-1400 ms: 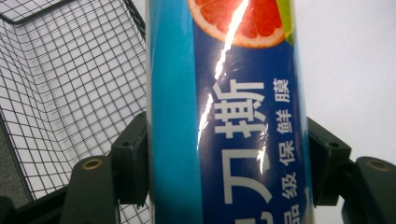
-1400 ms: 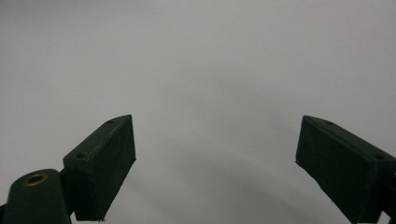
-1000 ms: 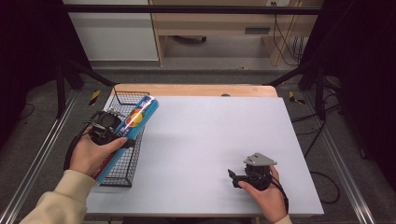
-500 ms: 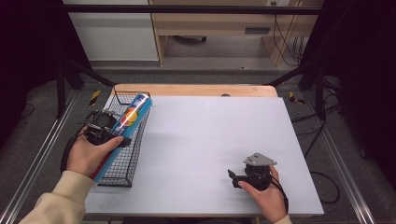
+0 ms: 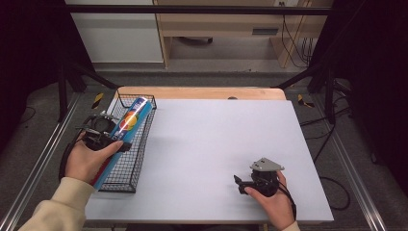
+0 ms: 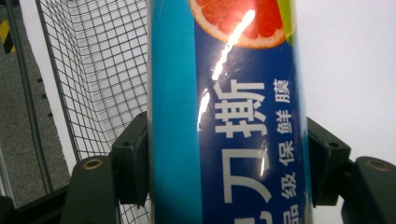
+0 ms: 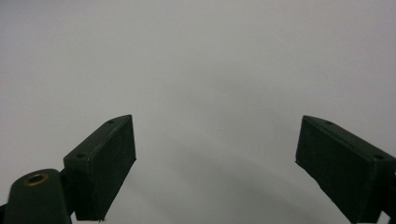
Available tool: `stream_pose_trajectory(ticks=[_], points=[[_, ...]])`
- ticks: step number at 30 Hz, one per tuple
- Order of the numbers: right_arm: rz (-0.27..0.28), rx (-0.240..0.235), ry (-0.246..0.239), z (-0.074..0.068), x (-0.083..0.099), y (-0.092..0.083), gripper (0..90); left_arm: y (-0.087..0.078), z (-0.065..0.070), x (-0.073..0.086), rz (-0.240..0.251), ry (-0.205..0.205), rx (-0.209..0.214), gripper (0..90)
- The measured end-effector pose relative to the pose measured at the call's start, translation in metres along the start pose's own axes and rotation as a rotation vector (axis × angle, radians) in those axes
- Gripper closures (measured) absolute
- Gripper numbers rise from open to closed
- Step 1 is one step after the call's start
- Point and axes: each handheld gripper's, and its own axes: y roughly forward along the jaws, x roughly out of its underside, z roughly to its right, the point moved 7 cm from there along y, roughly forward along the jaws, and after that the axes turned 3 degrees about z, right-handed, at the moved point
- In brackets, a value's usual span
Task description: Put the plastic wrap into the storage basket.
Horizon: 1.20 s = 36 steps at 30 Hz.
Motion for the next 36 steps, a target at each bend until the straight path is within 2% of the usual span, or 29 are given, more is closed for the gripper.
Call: stream_pose_trajectory(ticks=[11,16,20,22,27,33,36], points=[[0.008,-0.011,-0.004,-0.003,-0.002,-0.001,12.8,0.01,-0.005,0.005,-0.025,-0.029,-0.024,31.5],[0.006,-0.029,-0.047,-0.01,-0.002,0.002,14.5,0.013,-0.004,0.006,-0.034,-0.03,-0.03,31.5],[0.035,-0.048,-0.069,-0.016,-0.008,0.004,14.7,0.014,-0.007,0.005,-0.041,-0.034,-0.041,31.5],[0.06,-0.042,-0.086,-0.018,-0.013,0.002,14.6,0.014,-0.007,0.003,-0.028,-0.054,-0.031,31.5],[0.093,-0.014,-0.109,-0.014,-0.019,-0.001,11.1,0.011,-0.012,0.001,-0.028,-0.078,-0.051,31.5],[0.067,-0.023,-0.079,-0.008,-0.012,-0.002,10.9,0.012,-0.015,0.003,-0.043,-0.085,-0.068,31.5],[0.064,-0.026,-0.079,-0.009,-0.012,-0.003,11.0,0.015,-0.016,0.006,-0.047,-0.092,-0.065,31.5]])
